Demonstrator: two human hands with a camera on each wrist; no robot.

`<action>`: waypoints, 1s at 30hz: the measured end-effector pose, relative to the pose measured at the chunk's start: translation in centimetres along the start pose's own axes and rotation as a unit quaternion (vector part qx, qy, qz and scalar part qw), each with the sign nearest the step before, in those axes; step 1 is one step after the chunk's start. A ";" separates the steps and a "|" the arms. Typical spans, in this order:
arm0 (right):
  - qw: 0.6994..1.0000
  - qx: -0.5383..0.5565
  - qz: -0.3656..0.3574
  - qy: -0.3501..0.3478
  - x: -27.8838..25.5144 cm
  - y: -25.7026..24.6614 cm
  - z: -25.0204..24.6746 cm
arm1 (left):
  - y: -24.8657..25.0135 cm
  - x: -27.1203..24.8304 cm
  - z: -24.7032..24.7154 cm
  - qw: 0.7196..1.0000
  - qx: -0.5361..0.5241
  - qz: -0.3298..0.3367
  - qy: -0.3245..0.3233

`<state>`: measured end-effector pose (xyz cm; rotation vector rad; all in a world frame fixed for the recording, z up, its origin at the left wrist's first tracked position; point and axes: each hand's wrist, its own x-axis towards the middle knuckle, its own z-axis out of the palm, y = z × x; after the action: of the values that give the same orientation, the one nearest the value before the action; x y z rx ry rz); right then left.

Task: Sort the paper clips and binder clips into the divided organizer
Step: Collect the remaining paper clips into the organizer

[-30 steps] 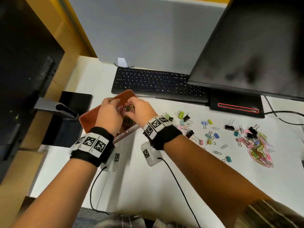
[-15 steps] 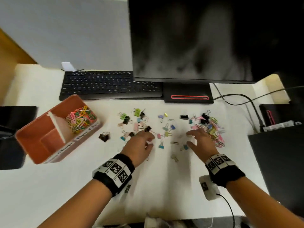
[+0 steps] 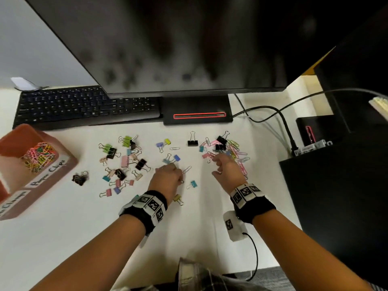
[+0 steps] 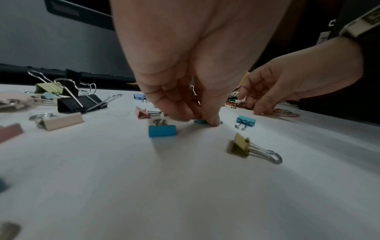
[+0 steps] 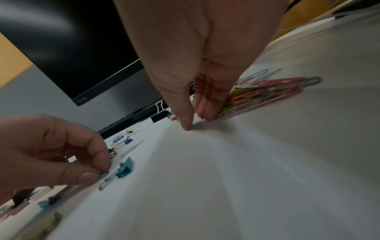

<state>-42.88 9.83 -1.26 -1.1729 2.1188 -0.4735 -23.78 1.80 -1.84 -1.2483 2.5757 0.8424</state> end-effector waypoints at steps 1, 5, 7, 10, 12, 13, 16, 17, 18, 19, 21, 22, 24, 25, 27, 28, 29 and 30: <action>1.000 -0.001 -0.003 -0.003 -0.1 0.5 -0.4 | 0.1 0.0 0.1 1.000 0.014 0.001 -0.003; 0.998 0.000 -0.052 0.020 -0.4 2.3 -1.6 | 0.6 -0.1 0.1 0.999 0.037 -0.023 -0.017; 0.995 -0.035 -0.067 0.062 -0.6 3.0 -2.3 | 0.5 0.1 0.2 0.999 0.022 -0.039 -0.025; 0.991 -0.110 -0.044 0.070 -0.7 3.7 -3.5 | 0.6 0.2 0.2 0.998 0.023 -0.032 -0.040; 0.994 -0.099 -0.030 0.036 -0.5 3.9 -3.9 | 0.9 0.2 0.1 0.999 0.000 -0.027 -0.026; 0.996 -0.083 -0.030 0.021 -0.4 4.1 -3.8 | 1.1 0.3 0.0 0.999 -0.021 -0.026 -0.009; 0.999 -0.031 -0.044 0.008 -0.3 4.1 -3.3 | 2.1 0.8 -0.2 0.995 -0.084 -0.043 0.042; 0.999 -0.026 -0.047 0.006 -0.3 3.9 -3.0 | 2.3 1.0 -0.1 0.993 -0.098 -0.055 0.046; 0.998 -0.027 -0.051 0.003 -0.3 3.7 -2.8 | 2.6 1.4 -0.1 0.991 -0.102 -0.071 0.041; 0.998 -0.032 -0.055 -0.001 -0.3 3.3 -2.6 | 2.7 1.7 0.0 0.991 -0.096 -0.083 0.035; 0.998 -0.016 -0.058 -0.015 -0.1 2.9 -2.4 | 2.7 2.4 0.4 0.993 -0.075 -0.078 0.035; 0.998 0.003 -0.056 -0.021 0.0 2.7 -2.5 | 2.6 2.5 0.6 0.995 -0.061 -0.073 0.035; 0.998 0.023 -0.053 -0.013 0.0 2.7 -2.8 | 2.4 2.7 0.8 0.997 -0.043 -0.061 0.037; 0.998 0.018 -0.053 -0.002 -0.1 2.9 -3.1 | 2.4 2.6 0.9 0.997 -0.036 -0.054 0.040; 0.998 -0.010 -0.054 0.010 -0.6 3.3 -3.7 | 2.3 2.6 1.1 0.998 -0.019 -0.040 0.043; 0.998 -0.028 -0.048 0.003 -0.9 3.6 -3.9 | 2.2 2.5 1.2 0.998 -0.012 -0.034 0.042; 0.998 -0.046 -0.041 -0.007 -1.1 3.8 -4.2 | 2.1 2.5 1.2 0.999 -0.005 -0.027 0.040; 0.998 -0.059 -0.034 -0.020 -1.4 4.1 -4.2 | 2.0 2.4 1.3 0.999 -0.001 -0.028 0.034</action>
<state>-47.77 13.17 -0.19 -1.3126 2.1024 -0.3567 -26.94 1.87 -3.02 -1.3650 2.5800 0.8049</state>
